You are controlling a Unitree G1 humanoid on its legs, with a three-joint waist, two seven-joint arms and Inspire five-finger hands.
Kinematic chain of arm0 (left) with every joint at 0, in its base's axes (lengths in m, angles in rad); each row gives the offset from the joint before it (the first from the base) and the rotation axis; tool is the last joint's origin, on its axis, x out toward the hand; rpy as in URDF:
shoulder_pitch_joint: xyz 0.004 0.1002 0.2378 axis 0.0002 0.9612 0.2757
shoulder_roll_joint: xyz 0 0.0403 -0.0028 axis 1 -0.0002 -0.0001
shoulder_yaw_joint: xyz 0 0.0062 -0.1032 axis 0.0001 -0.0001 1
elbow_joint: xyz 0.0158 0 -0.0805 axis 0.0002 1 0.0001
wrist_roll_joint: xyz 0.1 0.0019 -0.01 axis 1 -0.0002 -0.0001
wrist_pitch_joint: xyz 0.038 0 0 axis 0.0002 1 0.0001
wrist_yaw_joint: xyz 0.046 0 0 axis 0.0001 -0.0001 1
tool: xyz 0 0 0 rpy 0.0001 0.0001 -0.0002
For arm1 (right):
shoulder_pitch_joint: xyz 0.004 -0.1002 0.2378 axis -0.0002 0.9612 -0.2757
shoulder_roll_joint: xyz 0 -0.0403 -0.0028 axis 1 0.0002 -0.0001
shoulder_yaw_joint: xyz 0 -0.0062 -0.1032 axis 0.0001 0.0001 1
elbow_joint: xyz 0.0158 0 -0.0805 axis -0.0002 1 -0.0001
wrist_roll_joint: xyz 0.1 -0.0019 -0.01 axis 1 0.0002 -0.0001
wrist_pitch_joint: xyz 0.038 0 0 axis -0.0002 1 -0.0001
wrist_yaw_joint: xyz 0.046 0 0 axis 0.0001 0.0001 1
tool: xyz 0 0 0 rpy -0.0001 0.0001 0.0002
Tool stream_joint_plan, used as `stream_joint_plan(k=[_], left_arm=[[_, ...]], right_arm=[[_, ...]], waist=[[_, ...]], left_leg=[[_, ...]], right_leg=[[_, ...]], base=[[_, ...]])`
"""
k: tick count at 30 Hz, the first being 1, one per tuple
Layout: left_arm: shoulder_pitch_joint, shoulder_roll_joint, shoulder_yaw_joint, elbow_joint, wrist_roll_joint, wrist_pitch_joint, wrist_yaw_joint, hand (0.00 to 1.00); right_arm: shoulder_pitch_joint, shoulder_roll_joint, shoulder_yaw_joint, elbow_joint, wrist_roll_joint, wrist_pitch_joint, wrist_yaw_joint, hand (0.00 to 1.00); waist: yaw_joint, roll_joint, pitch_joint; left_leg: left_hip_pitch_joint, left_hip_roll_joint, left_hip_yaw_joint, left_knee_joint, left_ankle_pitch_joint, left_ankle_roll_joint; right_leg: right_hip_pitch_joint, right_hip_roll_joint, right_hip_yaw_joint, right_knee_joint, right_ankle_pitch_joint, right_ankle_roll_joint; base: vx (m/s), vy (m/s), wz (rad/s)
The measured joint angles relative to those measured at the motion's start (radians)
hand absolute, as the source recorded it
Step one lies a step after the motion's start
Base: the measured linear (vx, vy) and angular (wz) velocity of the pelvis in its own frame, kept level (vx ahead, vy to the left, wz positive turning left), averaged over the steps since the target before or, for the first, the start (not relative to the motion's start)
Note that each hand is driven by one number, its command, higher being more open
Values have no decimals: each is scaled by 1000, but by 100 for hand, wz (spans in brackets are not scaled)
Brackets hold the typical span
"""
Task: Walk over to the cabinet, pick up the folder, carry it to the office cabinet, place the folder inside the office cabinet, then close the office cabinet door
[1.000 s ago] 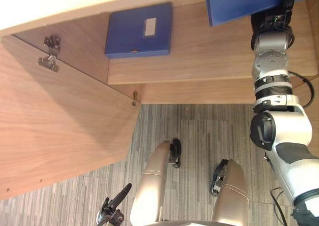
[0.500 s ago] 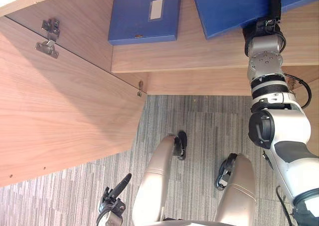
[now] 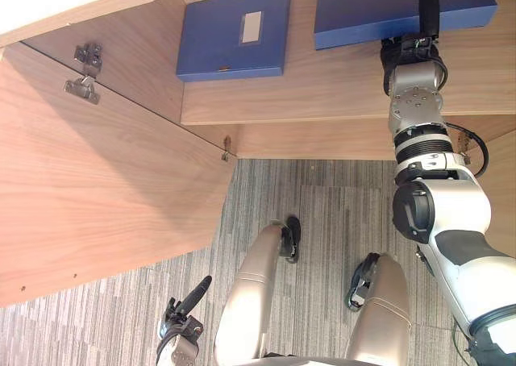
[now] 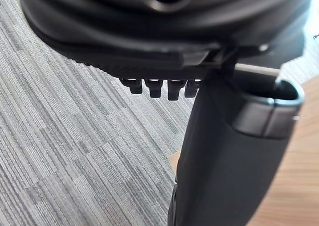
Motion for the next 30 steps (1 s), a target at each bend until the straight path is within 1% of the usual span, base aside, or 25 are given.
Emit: stream_joint_plan(k=[2, 3, 4, 5, 7, 8, 9, 11, 13, 15, 16, 19, 23, 25, 29, 30], left_arm=[[-13, 1, 19, 0, 1, 0, 1, 100], [-18, 0, 26, 1, 1, 0, 1, 100], [-21, 1, 37, 0, 1, 0, 1, 100], [-21, 1, 38, 1, 1, 0, 1, 100], [-21, 1, 38, 1, 12, 0, -1, 100], [-20, 2, 38, 1, 19, 0, -2, 100], [-19, 5, 38, 1, 28, 0, -9, 100], [-17, 17, 38, 3, 39, 1, -21, 100], [-17, 36, 38, 19, 43, 3, -47, 100], [-17, 42, 38, 29, 63, 12, -63, 100], [-17, 43, 37, 39, 79, 16, -79, 100], [-6, 50, 31, 40, 80, 17, -100, 100], [-3, 71, 21, 49, 80, 17, -120, 100], [-1, 76, 19, 49, 80, 17, -123, 100], [7, 91, -19, 49, 80, 16, -126, 100], [7, 91, -23, 50, 80, 16, -127, 100]], right_arm=[[1, 4, 20, 20, -121, 57, 7, 100], [3, 4, 37, 31, -146, 74, 11, 100], [12, -1, 75, 57, -206, 111, 27, 100], [13, -1, 91, 72, -242, 127, 36, 100], [14, -5, 177, 125, -407, 202, 91, 100], [14, -7, 199, 135, -461, 218, 108, 100], [14, -15, 235, 152, -561, 246, 153, 100], [14, -24, 289, 163, -693, 272, 219, 100], [20, -37, 328, 175, -859, 282, 302, 100], [33, -46, 348, 173, -971, 277, 348, 100], [49, -54, 368, 166, -1076, 267, 388, 100], [77, -56, 417, 136, -1226, 255, 441, 100], [136, -50, 514, 93, -1363, 228, 485, 100], [158, -49, 546, 76, -1441, 223, 486, 100], [196, -42, 594, 52, -1582, 206, 495, 100], [209, -34, 603, 48, -1658, 205, 494, 100]], waist=[[-4, -8, 6], [-6, -12, 8], [-9, -18, 11], [-12, -18, 12], [-14, -25, 10], [-13, -27, 9], [-14, -33, 6], [-15, -49, -1], [-15, -65, -9], [-14, -67, -10], [-14, -68, -10], [-14, -80, -18], [-13, -98, -26], [-10, -103, -29], [-13, -110, -32], [-14, -113, -34]], left_leg=[[5, 6, 0, -8, 1, -1], [10, 8, 0, -11, 1, -2], [23, 10, -1, -17, 1, -2], [29, 13, -1, -21, 1, -2], [53, 25, 2, -51, 4, -5], [59, 26, 3, -57, 6, -6], [67, 26, 4, -69, 9, -6], [71, 27, 5, -89, 17, -8], [75, 28, 5, -103, 20, -9], [81, 29, 5, -108, 20, -9], [90, 29, 6, -116, 20, -8], [95, 32, 8, -128, 20, -8], [113, 38, 15, -147, 22, -11], [121, 38, 22, -154, 22, -11], [127, 38, 26, -158, 22, -11], [131, 38, 27, -162, 22, -12]], right_leg=[[4, 7, -1, -11, 4, -2], [9, 9, -3, -15, 4, -3], [25, 12, -6, -24, 5, -4], [32, 14, -8, -31, 9, -11], [54, 30, -11, -68, 25, -22], [58, 32, -11, -74, 27, -24], [64, 34, -12, -86, 31, -24], [65, 36, -14, -102, 36, -29], [68, 39, -17, -115, 39, -33], [76, 40, -19, -124, 41, -34], [86, 42, -21, -135, 44, -34], [89, 46, -21, -150, 48, -35], [102, 54, -18, -174, 57, -36], [104, 54, -12, -178, 58, -36], [107, 54, -9, -182, 61, -36], [109, 54, -8, -185, 62, -36]], base=[[28, -17, -5], [16, -24, -5], [10, -22, -4], [13, -22, -10], [12, -8, -15], [9, 2, -10], [6, 1, -3], [0, 0, 0], [0, 0, 0], [0, 0, 0], [0, 0, 0], [1, -5, -3], [-2, -11, -7], [-10, -11, -6], [-14, -11, -3], [-26, -22, -3]])
